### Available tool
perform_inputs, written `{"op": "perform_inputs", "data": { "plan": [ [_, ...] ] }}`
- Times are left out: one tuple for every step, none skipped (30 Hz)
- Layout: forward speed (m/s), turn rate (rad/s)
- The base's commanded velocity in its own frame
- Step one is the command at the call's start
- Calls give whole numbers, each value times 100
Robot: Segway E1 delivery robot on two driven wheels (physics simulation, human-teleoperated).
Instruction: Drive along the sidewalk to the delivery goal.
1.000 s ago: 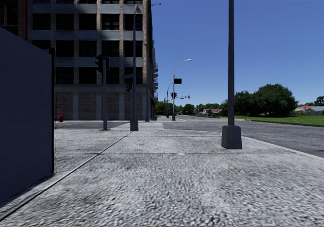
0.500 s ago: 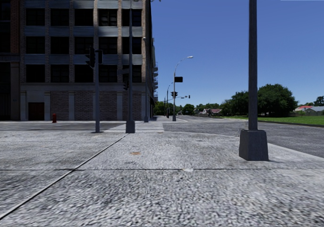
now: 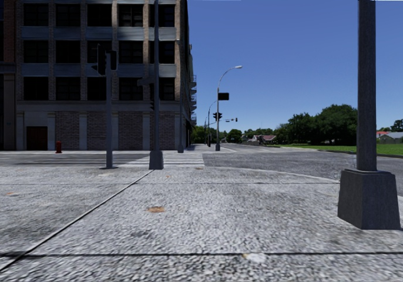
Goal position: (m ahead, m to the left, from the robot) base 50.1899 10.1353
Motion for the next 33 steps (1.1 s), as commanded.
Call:
{"op": "perform_inputs", "data": {
  "plan": [
    [200,0],
    [200,0],
    [200,0],
    [200,0],
    [200,0],
    [200,0],
    [200,0],
    [200,0],
    [200,0],
    [200,0],
    [200,0],
    [200,0],
    [200,0],
    [200,0],
    [200,0],
    [200,0],
    [200,0],
    [200,0],
    [200,0],
    [200,0],
    [200,0],
    [200,0],
    [200,0],
    [200,0],
    [200,0],
    [200,0],
    [200,0],
    [200,0],
    [200,0],
    [200,0],
    [200,0],
    [200,0],
    [200,0]
  ]
}}
